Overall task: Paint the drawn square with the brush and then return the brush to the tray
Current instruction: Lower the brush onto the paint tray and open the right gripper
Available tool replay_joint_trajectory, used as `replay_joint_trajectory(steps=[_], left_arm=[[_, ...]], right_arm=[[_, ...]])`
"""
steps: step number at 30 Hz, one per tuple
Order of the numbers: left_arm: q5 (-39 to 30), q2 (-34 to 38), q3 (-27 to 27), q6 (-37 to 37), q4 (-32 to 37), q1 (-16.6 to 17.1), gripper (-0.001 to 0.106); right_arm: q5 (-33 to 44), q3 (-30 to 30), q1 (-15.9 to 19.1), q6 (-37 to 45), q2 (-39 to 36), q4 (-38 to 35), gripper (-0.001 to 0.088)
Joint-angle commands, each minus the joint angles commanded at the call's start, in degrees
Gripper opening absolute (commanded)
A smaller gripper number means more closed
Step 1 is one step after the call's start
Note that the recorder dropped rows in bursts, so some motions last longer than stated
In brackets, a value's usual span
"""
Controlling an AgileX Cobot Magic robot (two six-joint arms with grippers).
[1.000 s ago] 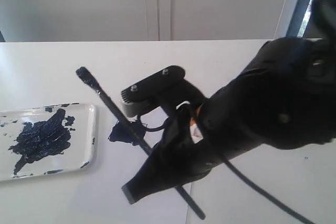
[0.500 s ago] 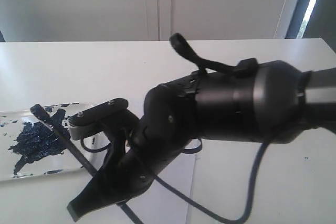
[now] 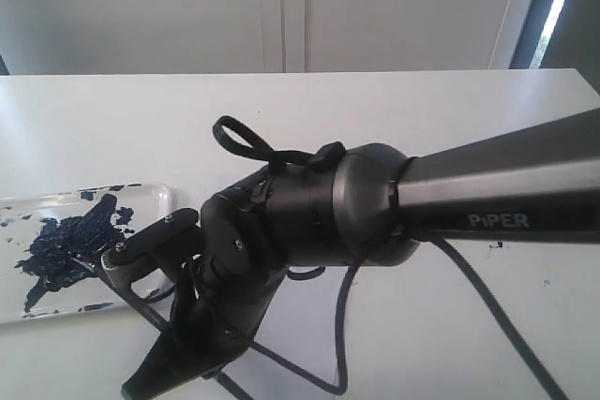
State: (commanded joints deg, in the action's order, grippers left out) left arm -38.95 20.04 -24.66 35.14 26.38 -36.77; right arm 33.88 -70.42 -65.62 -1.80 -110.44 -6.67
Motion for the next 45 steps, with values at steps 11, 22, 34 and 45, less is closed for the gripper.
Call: replay_joint_trajectory(steps=[11, 22, 34, 45], left_arm=[[0.00, 0.00, 0.00, 0.00, 0.00, 0.00, 0.000], [0.00, 0.00, 0.00, -0.12, -0.10, 0.00, 0.000], [-0.11, 0.00, 0.00, -0.24, 0.03, 0.00, 0.000], [6.49, 0.00, 0.00, 1.11, 10.40, 0.00, 0.000]], right_arm=[[-0.63, -1.77, 0.00, -1.48, -0.40, 4.16, 0.0000], [-1.49, -2.17, 0.00, -2.10, -2.10, 3.97, 0.0239], [-1.89, -4.35, 0.00, -3.07, 5.73, 6.67, 0.0366], [-6.36, -5.55, 0.00, -2.96, 24.70, 22.59, 0.0364]])
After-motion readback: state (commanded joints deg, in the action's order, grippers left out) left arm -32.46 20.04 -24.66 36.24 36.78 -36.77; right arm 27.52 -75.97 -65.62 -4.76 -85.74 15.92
